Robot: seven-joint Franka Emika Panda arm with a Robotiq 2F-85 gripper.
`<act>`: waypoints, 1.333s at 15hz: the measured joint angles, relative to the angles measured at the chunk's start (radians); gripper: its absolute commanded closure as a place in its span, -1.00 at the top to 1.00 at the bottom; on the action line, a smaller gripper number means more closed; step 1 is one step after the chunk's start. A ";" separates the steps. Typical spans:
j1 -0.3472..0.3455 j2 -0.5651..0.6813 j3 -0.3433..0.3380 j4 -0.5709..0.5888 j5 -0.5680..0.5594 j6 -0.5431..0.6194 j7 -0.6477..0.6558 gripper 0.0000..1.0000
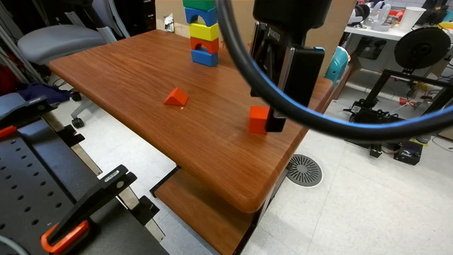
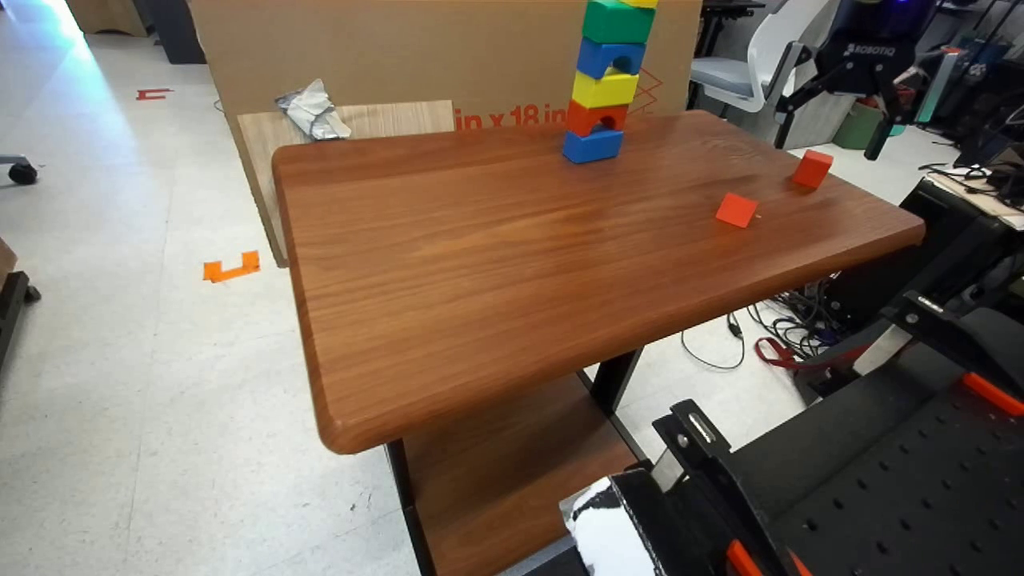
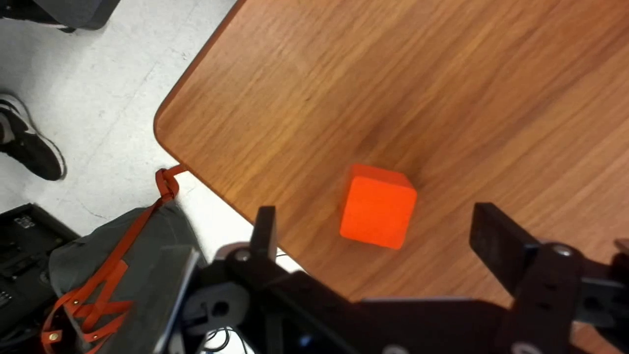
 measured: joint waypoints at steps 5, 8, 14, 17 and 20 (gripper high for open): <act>0.012 0.046 -0.014 0.013 0.000 0.045 0.049 0.45; 0.020 0.061 -0.017 0.019 0.000 0.065 0.056 -0.01; 0.037 0.060 -0.020 0.023 0.000 0.077 0.059 -0.78; 0.038 0.053 -0.020 0.023 0.000 0.077 0.056 -0.78; 0.051 0.004 -0.019 0.022 0.000 0.072 0.049 -0.78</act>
